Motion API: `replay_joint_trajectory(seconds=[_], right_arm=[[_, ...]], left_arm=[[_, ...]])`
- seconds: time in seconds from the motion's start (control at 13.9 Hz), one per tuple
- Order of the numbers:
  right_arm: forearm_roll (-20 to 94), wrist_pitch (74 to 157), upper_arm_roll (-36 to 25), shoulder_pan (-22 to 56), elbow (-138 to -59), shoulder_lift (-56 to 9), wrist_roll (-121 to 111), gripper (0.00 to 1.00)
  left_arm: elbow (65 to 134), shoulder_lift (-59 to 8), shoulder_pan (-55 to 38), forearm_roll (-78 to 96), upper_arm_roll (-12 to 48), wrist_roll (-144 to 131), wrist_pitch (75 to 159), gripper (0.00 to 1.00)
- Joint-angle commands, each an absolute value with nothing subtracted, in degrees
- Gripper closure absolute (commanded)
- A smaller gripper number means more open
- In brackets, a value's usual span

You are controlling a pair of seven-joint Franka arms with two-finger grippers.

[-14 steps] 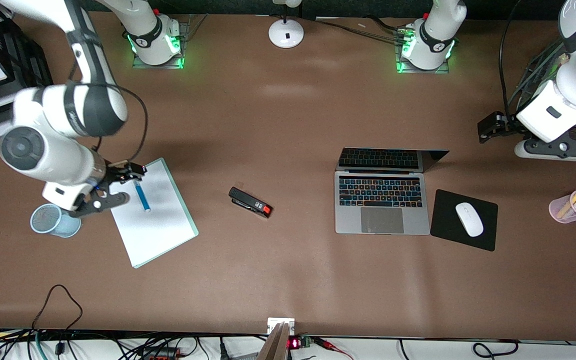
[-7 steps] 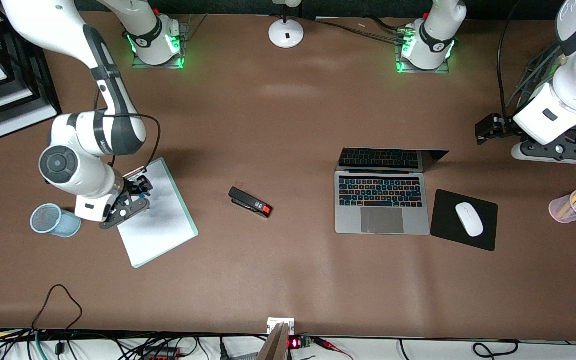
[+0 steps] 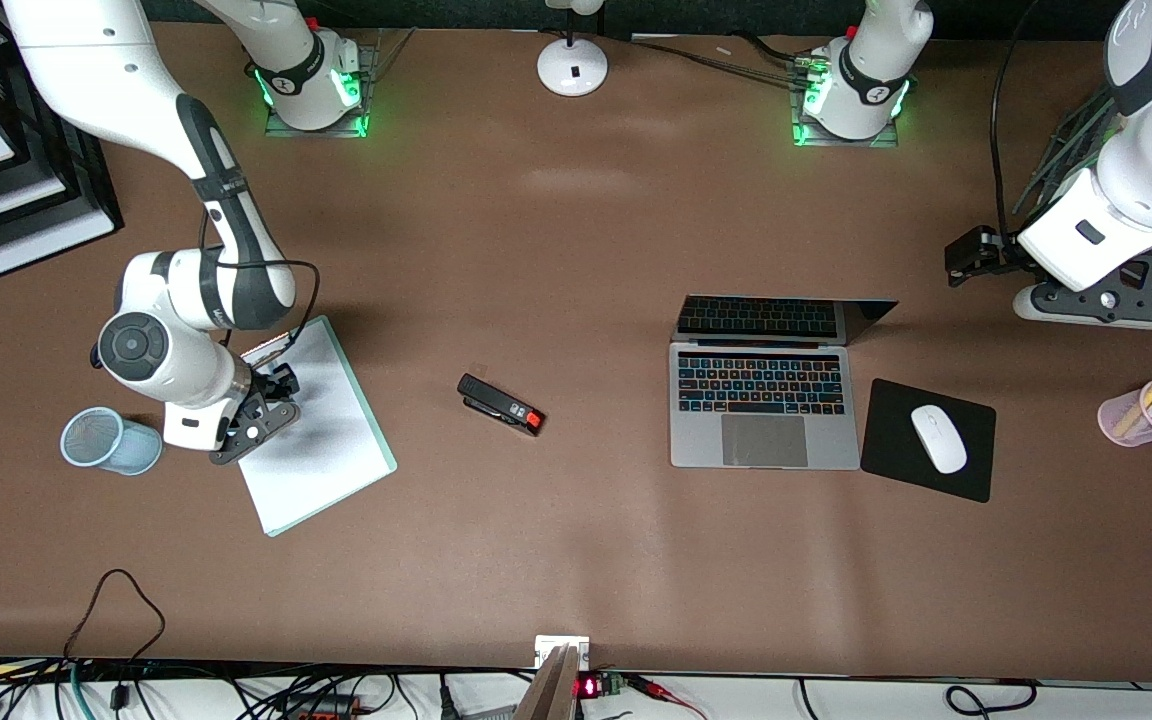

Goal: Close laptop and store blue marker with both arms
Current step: 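Grasp the blue marker with the right gripper and lift it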

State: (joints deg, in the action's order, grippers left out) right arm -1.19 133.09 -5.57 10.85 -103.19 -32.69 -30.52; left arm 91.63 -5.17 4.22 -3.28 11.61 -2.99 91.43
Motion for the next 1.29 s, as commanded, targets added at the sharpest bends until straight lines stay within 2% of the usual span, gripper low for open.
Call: replay_joint_trajectory(seconds=[0.0,0.22,0.5,0.65,0.72,0.79,0.93,1.01,1.22], right_arm=[[-1.32,136.40,-5.19,10.46,-104.59,-33.57,-31.64,0.52],[-1.32,137.55,-5.27,10.37,-104.50,-34.72,-31.55,0.57],[-1.23,138.86,-5.19,10.46,-104.50,-36.21,-31.55,0.61],[-1.14,139.04,-5.19,10.46,-104.50,-36.65,-31.55,0.66],[-1.14,139.04,-5.19,10.46,-104.50,-36.74,-31.55,0.69],[-1.06,139.04,-5.19,10.46,-104.50,-36.74,-31.47,0.72],[-1.05,138.52,-5.19,10.55,-103.98,-36.56,-30.85,0.96],[-1.05,138.34,-5.19,10.55,-103.89,-35.95,-30.94,1.00],[-1.05,134.06,-5.19,10.46,-101.53,-33.05,-31.29,1.00]], left_arm=[[90.35,-5.98,4.31,-3.60,11.87,-2.90,90.00,0.00],[89.22,-8.08,4.04,-4.22,11.87,-2.81,85.09,0.00],[88.42,-10.20,4.30,-4.22,11.78,-2.02,84.81,0.01],[88.42,-10.02,5.01,-3.43,11.69,-2.20,84.29,0.78],[88.50,-9.93,4.84,-3.51,11.86,-2.81,82.63,0.93],[88.42,-9.93,4.83,-3.43,11.87,-2.29,81.40,0.97],[87.72,-10.11,4.83,-2.73,11.86,-2.63,81.39,1.00],[87.80,-10.11,4.75,-1.85,11.78,-2.72,81.30,1.00],[89.11,-9.84,5.01,0.42,11.87,-2.72,81.30,1.00]])
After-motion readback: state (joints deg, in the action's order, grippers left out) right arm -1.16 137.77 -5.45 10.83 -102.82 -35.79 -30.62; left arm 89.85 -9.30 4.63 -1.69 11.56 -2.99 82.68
